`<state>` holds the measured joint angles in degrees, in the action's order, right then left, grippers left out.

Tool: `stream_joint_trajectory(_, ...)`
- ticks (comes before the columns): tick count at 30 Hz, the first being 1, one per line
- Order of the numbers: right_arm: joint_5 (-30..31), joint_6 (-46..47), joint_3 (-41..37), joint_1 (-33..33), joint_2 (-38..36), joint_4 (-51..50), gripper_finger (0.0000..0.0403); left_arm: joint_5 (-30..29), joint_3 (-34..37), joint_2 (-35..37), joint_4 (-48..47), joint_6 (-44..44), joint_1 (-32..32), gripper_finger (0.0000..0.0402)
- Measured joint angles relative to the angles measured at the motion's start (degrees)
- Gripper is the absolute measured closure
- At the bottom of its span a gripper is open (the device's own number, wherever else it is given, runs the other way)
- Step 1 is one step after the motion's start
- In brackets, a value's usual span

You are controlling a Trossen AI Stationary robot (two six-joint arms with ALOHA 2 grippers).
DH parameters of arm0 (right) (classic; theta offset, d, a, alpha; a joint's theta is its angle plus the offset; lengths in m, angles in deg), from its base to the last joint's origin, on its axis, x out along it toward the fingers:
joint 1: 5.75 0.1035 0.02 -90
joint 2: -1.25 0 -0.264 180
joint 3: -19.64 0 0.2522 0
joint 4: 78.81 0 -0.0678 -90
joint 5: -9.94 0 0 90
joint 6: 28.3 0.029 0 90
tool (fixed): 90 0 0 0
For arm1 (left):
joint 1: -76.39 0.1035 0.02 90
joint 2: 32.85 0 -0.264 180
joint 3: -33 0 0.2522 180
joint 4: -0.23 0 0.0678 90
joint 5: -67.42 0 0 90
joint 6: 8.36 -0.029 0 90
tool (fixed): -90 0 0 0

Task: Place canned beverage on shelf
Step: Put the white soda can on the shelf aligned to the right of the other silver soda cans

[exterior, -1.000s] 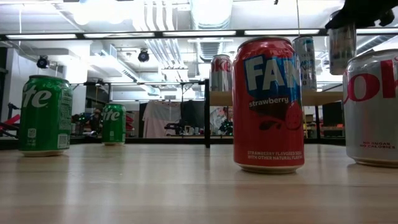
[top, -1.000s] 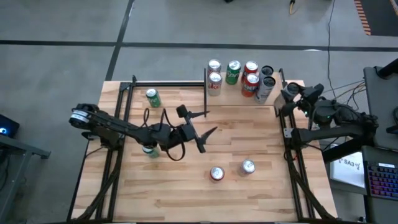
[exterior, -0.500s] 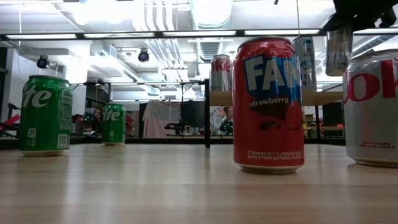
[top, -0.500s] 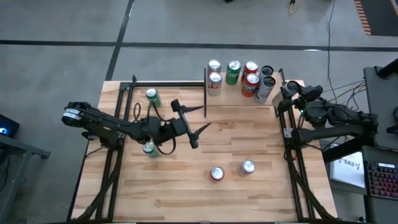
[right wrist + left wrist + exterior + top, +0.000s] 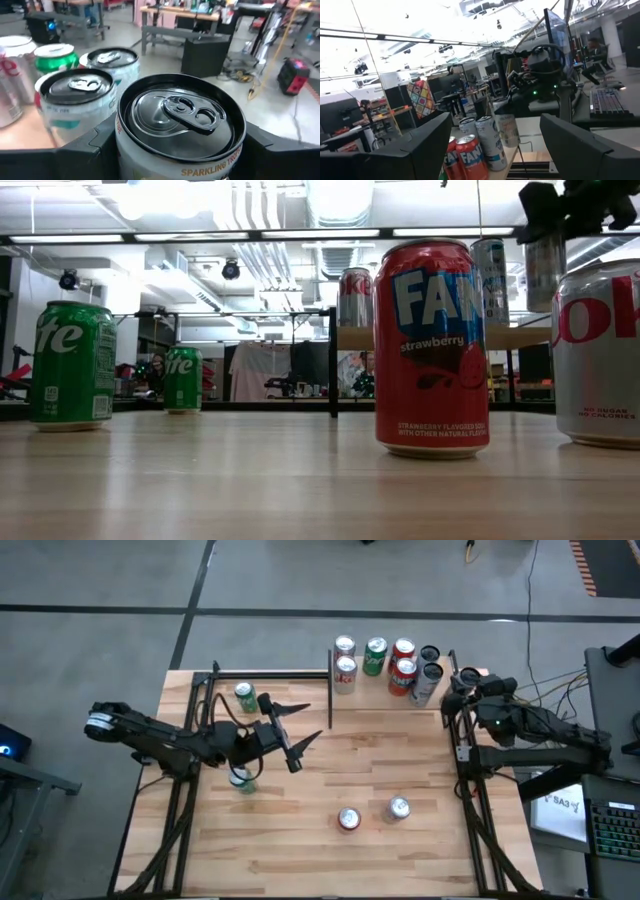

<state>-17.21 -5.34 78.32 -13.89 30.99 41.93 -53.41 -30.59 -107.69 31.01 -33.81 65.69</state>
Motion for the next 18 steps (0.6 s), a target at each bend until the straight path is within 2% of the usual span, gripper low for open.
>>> stream_joint_trajectory(4,-5.76,0.07,-0.17,-3.42,0.61,-0.09,0.0165,-0.04,0.57,0.65,0.23,0.47,0.02,0.0111)
stream_joint_trajectory(18,-5.33,1.52,-0.17,-9.68,4.61,1.27,0.0165,-1.48,0.85,0.66,-0.10,0.01,0.02,0.0111)
